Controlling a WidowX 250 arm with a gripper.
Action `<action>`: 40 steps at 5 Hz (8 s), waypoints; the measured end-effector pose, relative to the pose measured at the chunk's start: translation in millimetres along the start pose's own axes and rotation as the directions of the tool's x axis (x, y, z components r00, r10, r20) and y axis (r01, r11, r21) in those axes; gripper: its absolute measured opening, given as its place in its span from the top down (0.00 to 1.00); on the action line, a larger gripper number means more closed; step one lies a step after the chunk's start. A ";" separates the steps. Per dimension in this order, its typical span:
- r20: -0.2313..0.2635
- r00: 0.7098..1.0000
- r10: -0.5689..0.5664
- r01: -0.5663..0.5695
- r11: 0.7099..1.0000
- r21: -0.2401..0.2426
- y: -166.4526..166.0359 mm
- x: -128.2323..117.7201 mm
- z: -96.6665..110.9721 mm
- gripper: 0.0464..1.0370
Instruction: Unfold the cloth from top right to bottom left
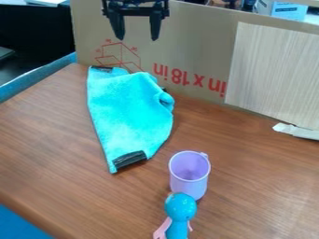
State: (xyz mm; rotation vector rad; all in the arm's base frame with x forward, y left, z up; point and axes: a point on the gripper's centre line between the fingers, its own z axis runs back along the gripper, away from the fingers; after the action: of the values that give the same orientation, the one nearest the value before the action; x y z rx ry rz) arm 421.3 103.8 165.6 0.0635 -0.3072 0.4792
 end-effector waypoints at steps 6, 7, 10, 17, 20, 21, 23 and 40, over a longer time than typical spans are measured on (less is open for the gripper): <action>0.090 0.992 0.085 -0.080 0.995 -0.058 -4.9 -41.8 -41.4 0.04; 0.120 0.985 0.123 -0.114 0.991 -0.075 -12.9 -39.6 -41.7 0.04; 0.180 0.959 0.218 -0.207 0.975 -0.078 -23.4 -39.0 -51.2 0.04; 0.192 0.932 0.308 -0.288 0.949 -0.126 -11.0 -49.6 -71.1 0.90; 0.156 0.925 0.346 -0.300 0.918 -0.259 31.8 -45.1 -31.8 1.00; 0.137 0.925 0.354 -0.301 0.904 -0.305 51.3 -51.0 -21.2 1.00; 0.135 0.930 0.341 -0.284 0.903 -0.323 97.6 -60.4 -19.7 1.00; 0.092 0.991 0.095 -0.086 0.991 -0.102 296.9 -116.3 -48.5 0.27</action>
State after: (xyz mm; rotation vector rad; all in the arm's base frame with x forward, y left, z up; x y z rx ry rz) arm 199.3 321.8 80.4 -0.0229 -0.4298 0.5512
